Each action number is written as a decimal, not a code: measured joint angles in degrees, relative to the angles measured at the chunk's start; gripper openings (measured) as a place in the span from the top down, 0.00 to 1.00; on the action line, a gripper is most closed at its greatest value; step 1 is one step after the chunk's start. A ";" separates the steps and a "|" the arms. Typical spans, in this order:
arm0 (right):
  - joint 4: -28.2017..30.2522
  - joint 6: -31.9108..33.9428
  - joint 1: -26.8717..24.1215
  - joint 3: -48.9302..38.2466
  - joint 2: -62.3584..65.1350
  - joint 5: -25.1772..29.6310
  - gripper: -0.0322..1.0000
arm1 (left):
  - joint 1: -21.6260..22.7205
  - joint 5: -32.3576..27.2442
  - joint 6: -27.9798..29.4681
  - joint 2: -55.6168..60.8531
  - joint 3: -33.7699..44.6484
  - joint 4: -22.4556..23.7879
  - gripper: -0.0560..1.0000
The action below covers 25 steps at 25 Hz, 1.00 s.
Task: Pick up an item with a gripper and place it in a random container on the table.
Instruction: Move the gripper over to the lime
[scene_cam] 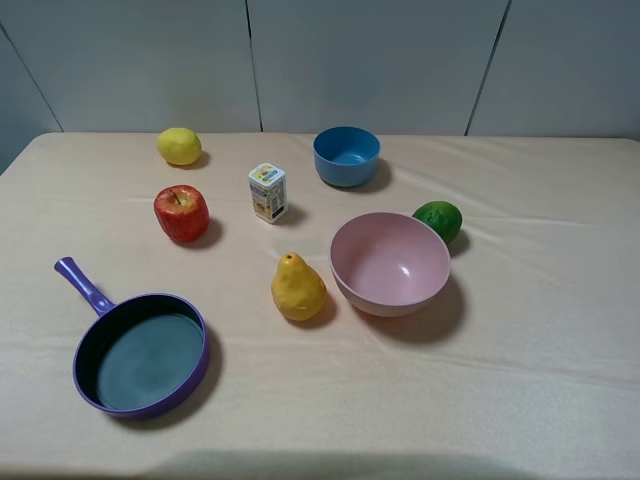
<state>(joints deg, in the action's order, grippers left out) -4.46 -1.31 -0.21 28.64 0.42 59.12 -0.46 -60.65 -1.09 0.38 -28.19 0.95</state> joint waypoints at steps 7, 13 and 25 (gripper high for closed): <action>-0.05 0.00 0.00 0.00 0.00 0.00 0.30 | 0.00 0.00 0.00 0.00 0.00 0.00 0.03; -0.51 0.00 0.00 0.00 0.00 -0.05 0.30 | 0.00 0.00 0.00 0.00 0.00 0.00 0.03; -1.67 -3.36 0.00 0.79 0.00 -2.58 0.30 | 0.00 0.00 0.00 0.00 0.00 0.00 0.03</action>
<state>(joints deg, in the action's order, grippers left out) -6.13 -4.67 -0.21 29.43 0.42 56.54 -0.46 -60.65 -1.09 0.38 -28.19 0.95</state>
